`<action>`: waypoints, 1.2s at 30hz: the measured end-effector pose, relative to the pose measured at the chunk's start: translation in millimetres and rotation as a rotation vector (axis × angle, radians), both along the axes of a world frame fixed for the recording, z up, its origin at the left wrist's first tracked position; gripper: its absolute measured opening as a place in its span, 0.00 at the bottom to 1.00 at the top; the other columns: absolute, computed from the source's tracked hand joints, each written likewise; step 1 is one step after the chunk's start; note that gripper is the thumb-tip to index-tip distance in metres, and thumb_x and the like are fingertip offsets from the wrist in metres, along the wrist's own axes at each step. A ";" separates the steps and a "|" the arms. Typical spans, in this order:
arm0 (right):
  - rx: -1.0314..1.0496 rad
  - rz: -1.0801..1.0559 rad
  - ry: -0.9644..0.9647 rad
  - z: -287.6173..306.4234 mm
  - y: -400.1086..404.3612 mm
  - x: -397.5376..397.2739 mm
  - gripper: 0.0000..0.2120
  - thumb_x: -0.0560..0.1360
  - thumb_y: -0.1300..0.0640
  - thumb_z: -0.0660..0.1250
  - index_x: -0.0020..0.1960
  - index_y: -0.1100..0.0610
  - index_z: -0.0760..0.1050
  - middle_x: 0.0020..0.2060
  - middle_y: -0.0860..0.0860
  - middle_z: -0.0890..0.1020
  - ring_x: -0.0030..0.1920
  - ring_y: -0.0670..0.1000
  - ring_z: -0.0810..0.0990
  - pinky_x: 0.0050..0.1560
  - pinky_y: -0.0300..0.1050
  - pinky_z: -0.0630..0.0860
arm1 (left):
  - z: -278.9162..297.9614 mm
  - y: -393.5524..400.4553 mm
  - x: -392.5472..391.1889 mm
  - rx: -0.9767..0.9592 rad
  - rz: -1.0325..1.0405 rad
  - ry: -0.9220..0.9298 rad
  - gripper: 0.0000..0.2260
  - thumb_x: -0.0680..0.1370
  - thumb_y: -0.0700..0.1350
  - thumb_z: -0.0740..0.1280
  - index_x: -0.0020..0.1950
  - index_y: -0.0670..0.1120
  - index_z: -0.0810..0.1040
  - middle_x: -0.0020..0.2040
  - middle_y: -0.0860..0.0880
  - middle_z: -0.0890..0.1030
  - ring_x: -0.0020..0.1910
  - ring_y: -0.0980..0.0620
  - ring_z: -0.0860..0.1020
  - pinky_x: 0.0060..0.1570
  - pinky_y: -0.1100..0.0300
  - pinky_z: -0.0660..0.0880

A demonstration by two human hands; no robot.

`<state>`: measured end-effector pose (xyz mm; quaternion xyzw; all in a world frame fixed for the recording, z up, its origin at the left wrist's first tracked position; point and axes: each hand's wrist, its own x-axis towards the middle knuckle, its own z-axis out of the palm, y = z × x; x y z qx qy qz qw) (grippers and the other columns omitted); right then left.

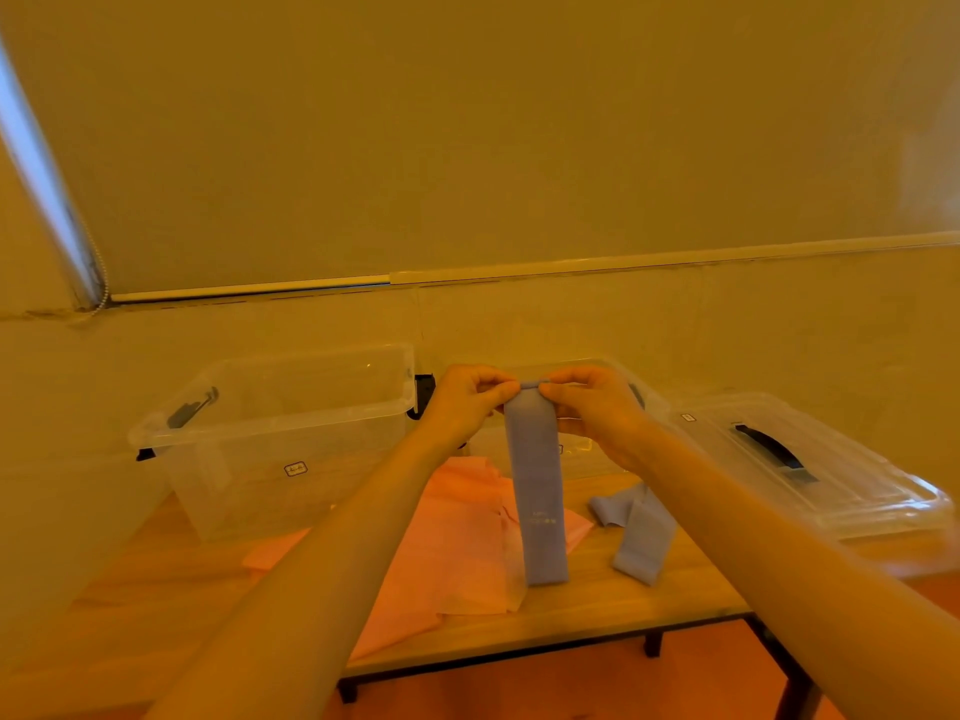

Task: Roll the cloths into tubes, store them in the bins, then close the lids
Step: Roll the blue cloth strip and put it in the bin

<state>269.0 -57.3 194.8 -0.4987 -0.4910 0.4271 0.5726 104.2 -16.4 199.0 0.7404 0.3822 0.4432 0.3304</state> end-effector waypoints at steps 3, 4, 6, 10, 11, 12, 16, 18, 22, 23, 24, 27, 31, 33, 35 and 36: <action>0.020 0.018 0.005 1.6 0.3 -0.8 0.06 0.75 0.62 0.70 0.50 0.63 0.79 0.42 0.57 0.83 0.40 0.51 0.83 0.36 0.41 0.80 | 1.7 -0.8 -1.1 0.018 -0.007 0.011 0.06 0.78 0.37 0.67 0.52 0.37 0.82 0.40 0.47 0.80 0.31 0.68 0.77 0.32 0.73 0.71; 0.026 0.026 0.009 1.9 0.1 -1.2 0.08 0.75 0.61 0.70 0.51 0.65 0.79 0.42 0.58 0.84 0.40 0.52 0.84 0.37 0.42 0.81 | 2.7 -1.7 -1.0 0.020 -0.013 0.001 0.06 0.77 0.37 0.67 0.52 0.37 0.82 0.40 0.47 0.80 0.31 0.67 0.77 0.32 0.73 0.71; 0.038 0.021 0.009 1.6 0.4 -1.5 0.09 0.75 0.61 0.70 0.51 0.67 0.80 0.42 0.58 0.84 0.41 0.52 0.84 0.38 0.42 0.82 | 4.9 -4.2 -1.0 0.018 -0.026 -0.016 0.07 0.77 0.36 0.68 0.52 0.36 0.81 0.39 0.49 0.80 0.31 0.67 0.78 0.32 0.73 0.71; 0.081 0.002 0.001 0.2 3.0 -0.9 0.05 0.75 0.62 0.70 0.49 0.64 0.81 0.43 0.57 0.84 0.42 0.52 0.84 0.38 0.41 0.80 | 6.6 -5.7 -1.0 -0.005 -0.026 -0.034 0.06 0.77 0.39 0.68 0.51 0.38 0.81 0.40 0.48 0.80 0.32 0.64 0.78 0.32 0.73 0.71; 0.087 -0.006 0.005 0.2 3.4 -1.0 0.04 0.75 0.62 0.70 0.48 0.63 0.81 0.42 0.57 0.84 0.42 0.52 0.84 0.38 0.41 0.81 | 6.2 -5.1 -1.0 -0.014 -0.018 -0.032 0.05 0.77 0.40 0.68 0.50 0.41 0.81 0.40 0.48 0.81 0.33 0.62 0.78 0.32 0.73 0.71; 0.093 -0.012 0.009 0.3 3.0 -1.1 0.03 0.75 0.63 0.70 0.47 0.62 0.81 0.42 0.56 0.84 0.42 0.51 0.84 0.38 0.41 0.81 | 5.3 -4.5 -1.4 -0.020 -0.012 -0.029 0.04 0.78 0.41 0.67 0.49 0.43 0.81 0.41 0.49 0.81 0.34 0.61 0.78 0.32 0.73 0.71; 0.107 -0.004 0.046 -0.6 2.5 -1.3 0.02 0.74 0.64 0.70 0.45 0.59 0.80 0.41 0.54 0.83 0.42 0.50 0.83 0.39 0.42 0.81 | 4.3 -6.2 -2.0 -0.027 -0.027 -0.064 0.04 0.78 0.40 0.67 0.49 0.43 0.82 0.41 0.51 0.81 0.34 0.66 0.78 0.33 0.73 0.72; 0.101 0.015 0.078 -1.4 3.4 -0.9 0.04 0.74 0.65 0.69 0.47 0.58 0.80 0.43 0.55 0.84 0.44 0.51 0.83 0.40 0.42 0.80 | 4.6 -7.2 -2.1 -0.031 -0.030 -0.108 0.06 0.76 0.38 0.68 0.52 0.42 0.82 0.43 0.50 0.82 0.36 0.65 0.79 0.35 0.73 0.72; 0.099 0.057 0.155 -2.2 3.1 -0.4 0.08 0.75 0.70 0.67 0.49 0.60 0.79 0.43 0.54 0.84 0.43 0.49 0.84 0.39 0.40 0.80 | 4.3 -6.6 -0.3 -0.057 -0.042 -0.158 0.07 0.76 0.37 0.69 0.53 0.45 0.81 0.48 0.49 0.81 0.43 0.61 0.78 0.38 0.72 0.73; 0.102 0.063 0.164 -2.3 2.8 0.1 0.08 0.75 0.70 0.66 0.49 0.60 0.79 0.43 0.55 0.83 0.43 0.49 0.84 0.40 0.40 0.80 | 4.2 -6.5 0.4 -0.057 -0.041 -0.157 0.07 0.77 0.38 0.68 0.53 0.45 0.81 0.47 0.50 0.81 0.44 0.61 0.78 0.37 0.73 0.73; 0.107 0.065 0.169 -2.0 2.3 0.4 0.08 0.75 0.70 0.66 0.49 0.60 0.79 0.44 0.55 0.83 0.44 0.50 0.84 0.40 0.40 0.81 | 3.9 -6.0 0.9 -0.054 -0.038 -0.155 0.07 0.77 0.38 0.68 0.53 0.45 0.80 0.47 0.50 0.81 0.44 0.61 0.78 0.37 0.73 0.73; 0.110 0.051 0.153 -2.2 2.7 0.6 0.09 0.74 0.70 0.67 0.52 0.60 0.78 0.46 0.56 0.83 0.46 0.52 0.83 0.42 0.40 0.81 | 3.2 -3.3 1.1 -0.044 -0.011 -0.141 0.07 0.76 0.37 0.69 0.54 0.44 0.81 0.47 0.47 0.81 0.43 0.59 0.78 0.36 0.72 0.73; 0.053 0.031 0.110 -4.1 1.1 0.8 0.11 0.75 0.65 0.69 0.57 0.61 0.78 0.48 0.57 0.83 0.48 0.53 0.83 0.42 0.43 0.82 | 4.4 -2.0 1.2 -0.027 -0.001 -0.170 0.06 0.76 0.36 0.69 0.52 0.42 0.81 0.43 0.50 0.81 0.41 0.59 0.78 0.34 0.72 0.73; 0.022 0.035 0.099 -5.7 0.3 1.6 0.06 0.75 0.62 0.70 0.52 0.60 0.80 0.46 0.55 0.84 0.47 0.54 0.84 0.41 0.44 0.81 | 5.3 -2.0 1.7 -0.019 0.002 -0.184 0.06 0.75 0.35 0.69 0.51 0.42 0.81 0.42 0.51 0.80 0.41 0.59 0.78 0.35 0.72 0.72; 0.009 0.023 0.114 -6.4 0.9 2.1 0.04 0.75 0.60 0.69 0.49 0.61 0.80 0.44 0.55 0.84 0.45 0.54 0.83 0.41 0.43 0.80 | 4.3 -2.2 1.9 -0.026 0.000 -0.195 0.07 0.75 0.34 0.69 0.50 0.43 0.81 0.42 0.51 0.80 0.41 0.59 0.78 0.36 0.72 0.73; 0.011 0.015 0.121 -6.2 1.3 2.1 0.04 0.76 0.61 0.69 0.49 0.61 0.79 0.43 0.56 0.83 0.45 0.54 0.83 0.40 0.43 0.80 | 3.7 -2.7 2.0 -0.031 0.000 -0.194 0.07 0.75 0.34 0.69 0.50 0.43 0.81 0.42 0.51 0.80 0.41 0.59 0.78 0.36 0.72 0.73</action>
